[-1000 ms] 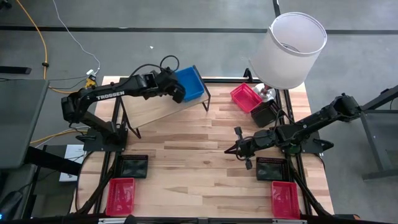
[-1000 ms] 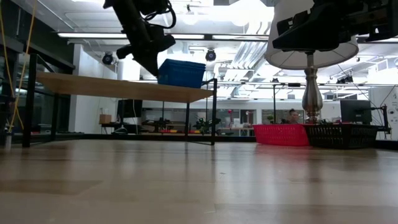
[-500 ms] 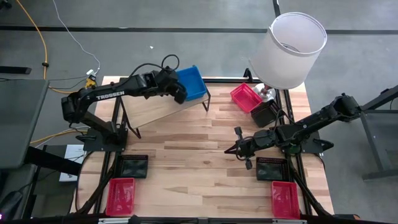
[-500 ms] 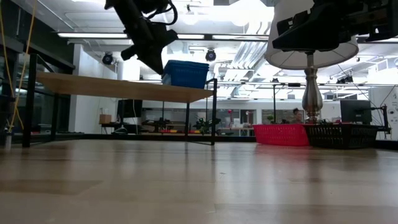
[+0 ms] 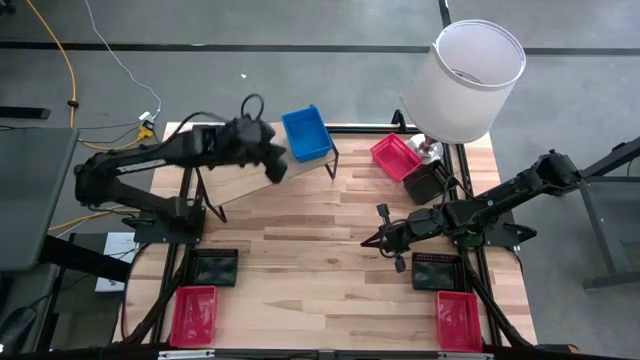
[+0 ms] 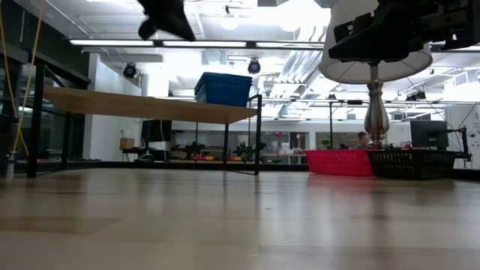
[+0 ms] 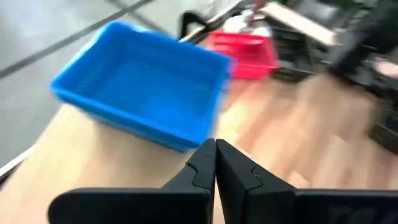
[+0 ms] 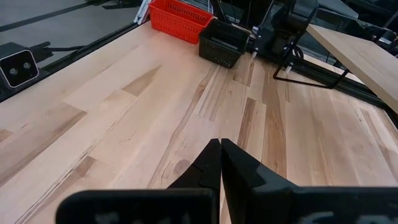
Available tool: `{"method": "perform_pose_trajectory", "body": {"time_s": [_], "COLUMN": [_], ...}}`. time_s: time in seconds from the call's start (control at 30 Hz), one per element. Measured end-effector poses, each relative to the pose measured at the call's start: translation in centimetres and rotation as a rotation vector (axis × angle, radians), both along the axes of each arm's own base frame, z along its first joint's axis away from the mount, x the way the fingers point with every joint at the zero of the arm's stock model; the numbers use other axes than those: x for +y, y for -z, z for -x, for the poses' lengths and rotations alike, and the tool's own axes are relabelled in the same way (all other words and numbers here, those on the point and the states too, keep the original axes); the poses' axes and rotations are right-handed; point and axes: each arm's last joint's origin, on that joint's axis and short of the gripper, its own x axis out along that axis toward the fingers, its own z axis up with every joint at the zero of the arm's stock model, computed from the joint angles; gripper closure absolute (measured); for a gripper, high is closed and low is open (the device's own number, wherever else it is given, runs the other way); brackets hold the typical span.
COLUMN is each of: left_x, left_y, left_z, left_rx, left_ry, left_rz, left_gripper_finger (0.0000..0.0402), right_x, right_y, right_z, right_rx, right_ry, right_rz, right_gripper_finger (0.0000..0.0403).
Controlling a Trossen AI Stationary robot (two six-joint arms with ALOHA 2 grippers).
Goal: Stack baskets on shelf by color
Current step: Put the top right black bin on the shelf
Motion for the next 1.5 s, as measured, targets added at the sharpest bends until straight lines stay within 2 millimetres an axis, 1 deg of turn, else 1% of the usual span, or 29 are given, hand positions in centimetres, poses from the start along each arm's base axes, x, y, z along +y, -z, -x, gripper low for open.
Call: {"method": "perform_pose_trajectory", "body": {"time_s": [0.07,0.17,0.23,0.33,0.4,0.47,0.53,0.6,0.67,0.73,0.83,0.9,1.03,1.2,1.3,1.4,1.5], "left_x": [-2.4,-6.0,-8.4,-11.4,-12.7,-13.4,-13.8,-13.9,-14.1,-14.1,-14.1,-14.1,-14.1,-14.1,-14.1,-14.1,-14.1], "left_y": [0.1,1.4,3.1,6.4,8.5,9.9,11.0,11.8,12.1,11.9,11.7,11.6,11.5,11.4,11.4,11.3,11.3], "left_z": [-0.1,-0.3,-0.2,0.0,0.4,1.0,1.5,1.8,2.0,2.0,2.0,2.0,1.9,1.9,1.9,1.9,1.9], "left_rx": [-0.037,-0.118,-0.178,-0.282,-0.354,-0.437,-0.499,-0.52,-0.517,-0.521,-0.53,-0.531,-0.527,-0.541,-0.546,-0.55,-0.557], "left_ry": [0.052,0.12,0.168,0.231,0.259,0.291,0.317,0.347,0.369,0.375,0.381,0.385,0.394,0.391,0.39,0.389,0.397], "left_rz": [-0.05,-0.124,-0.172,-0.232,-0.261,-0.271,-0.262,-0.249,-0.255,-0.272,-0.296,-0.311,-0.332,-0.332,-0.331,-0.33,-0.326], "left_gripper_finger": [0.0401,0.0401,0.0401,0.0401,0.0401,0.0401,0.0401,0.0401,0.0401,0.0401,0.0401,0.0401,0.0401,0.0401,0.0401,0.0401,0.0401], "right_x": [0.0,0.0,0.1,0.1,0.1,0.1,0.1,0.2,0.3,0.3,0.0,-0.3,-1.1,-2.8,-4.0,-5.3,-6.6], "right_y": [0.0,-0.2,-0.3,-0.4,-0.6,-0.9,-1.2,-1.7,-2.2,-2.8,-3.7,-4.3,-4.6,-3.0,-1.7,-0.4,0.8], "right_z": [0.0,-0.1,-0.1,-0.1,-0.2,-0.3,-0.3,-0.5,-0.7,-1.1,-1.4,-1.3,-0.2,1.9,2.9,3.6,4.2], "right_rx": [-0.001,-0.02,-0.031,-0.042,-0.048,-0.062,-0.087,-0.115,-0.092,-0.027,0.138,0.251,0.437,0.628,0.685,0.713,0.745], "right_ry": [0.0,0.0,-0.005,-0.003,0.013,0.034,0.048,0.058,0.077,0.132,0.317,0.457,0.739,1.059,1.232,1.336,1.407], "right_rz": [-0.001,-0.007,-0.015,-0.033,-0.086,-0.166,-0.235,-0.297,-0.329,-0.321,-0.286,-0.258,-0.22,-0.188,-0.196,-0.201,-0.208], "right_gripper_finger": [0.0403,0.0403,0.0403,0.0403,0.0403,0.0403,0.0403,0.0403,0.0403,0.0402,0.0392,0.0378,0.0331,0.026,0.0226,0.0205,0.0196]}}
